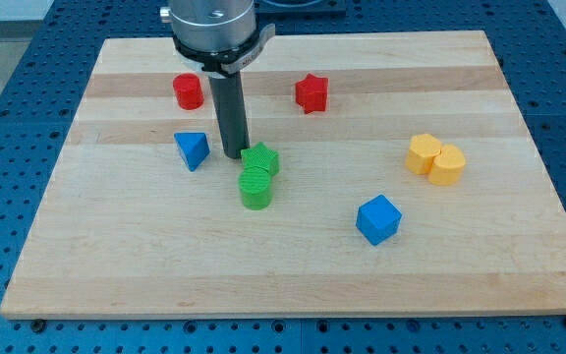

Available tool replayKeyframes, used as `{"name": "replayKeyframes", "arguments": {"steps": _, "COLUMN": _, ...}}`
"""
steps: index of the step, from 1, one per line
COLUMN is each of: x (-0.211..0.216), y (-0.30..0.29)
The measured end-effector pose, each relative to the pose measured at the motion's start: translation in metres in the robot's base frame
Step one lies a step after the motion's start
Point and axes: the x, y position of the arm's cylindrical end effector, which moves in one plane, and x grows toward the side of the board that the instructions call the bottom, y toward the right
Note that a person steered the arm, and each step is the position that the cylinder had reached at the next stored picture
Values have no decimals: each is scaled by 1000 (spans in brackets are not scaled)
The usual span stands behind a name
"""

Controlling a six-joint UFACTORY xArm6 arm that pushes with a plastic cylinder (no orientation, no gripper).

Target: Place the arm parallel to green star

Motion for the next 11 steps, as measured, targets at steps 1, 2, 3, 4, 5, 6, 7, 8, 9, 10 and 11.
{"name": "replayKeyframes", "arguments": {"steps": 1, "x": 1, "y": -1}}
{"name": "replayKeyframes", "arguments": {"steps": 2, "x": 8, "y": -1}}
{"name": "replayKeyframes", "arguments": {"steps": 3, "x": 17, "y": -4}}
{"name": "replayKeyframes", "arguments": {"steps": 4, "x": 28, "y": -11}}
{"name": "replayKeyframes", "arguments": {"steps": 5, "x": 36, "y": -24}}
{"name": "replayKeyframes", "arguments": {"steps": 6, "x": 44, "y": -40}}
{"name": "replayKeyframes", "arguments": {"steps": 7, "x": 51, "y": -53}}
{"name": "replayKeyframes", "arguments": {"steps": 8, "x": 58, "y": -70}}
{"name": "replayKeyframes", "arguments": {"steps": 9, "x": 58, "y": -82}}
{"name": "replayKeyframes", "arguments": {"steps": 10, "x": 56, "y": -83}}
{"name": "replayKeyframes", "arguments": {"steps": 11, "x": 48, "y": -83}}
